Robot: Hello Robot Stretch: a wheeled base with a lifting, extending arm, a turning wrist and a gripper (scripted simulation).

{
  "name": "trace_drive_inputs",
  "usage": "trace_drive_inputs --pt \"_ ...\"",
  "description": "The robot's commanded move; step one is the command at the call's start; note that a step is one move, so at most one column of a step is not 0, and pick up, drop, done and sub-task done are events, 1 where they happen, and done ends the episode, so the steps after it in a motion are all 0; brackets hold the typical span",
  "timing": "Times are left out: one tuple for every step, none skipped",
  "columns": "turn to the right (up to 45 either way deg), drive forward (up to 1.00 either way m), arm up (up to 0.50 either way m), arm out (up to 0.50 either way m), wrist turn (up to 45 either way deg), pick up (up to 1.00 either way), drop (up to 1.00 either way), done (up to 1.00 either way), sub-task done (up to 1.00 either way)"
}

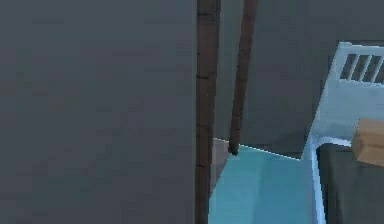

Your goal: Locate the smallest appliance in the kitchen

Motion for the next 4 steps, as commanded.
trace_drive_inputs --pt "24.0 0.0 0.0 0.0 0.0 0.0 0.0 0.0 0.0" --pt "0.0 1.0 0.0 0.0 0.0 0.0 0.0 0.0 0.0" --pt "6.0 0.0 0.0 0.0 0.0 0.0 0.0 0.0 0.0" --pt "0.0 0.05 0.0 0.0 0.0 0.0 0.0 0.0 0.0"
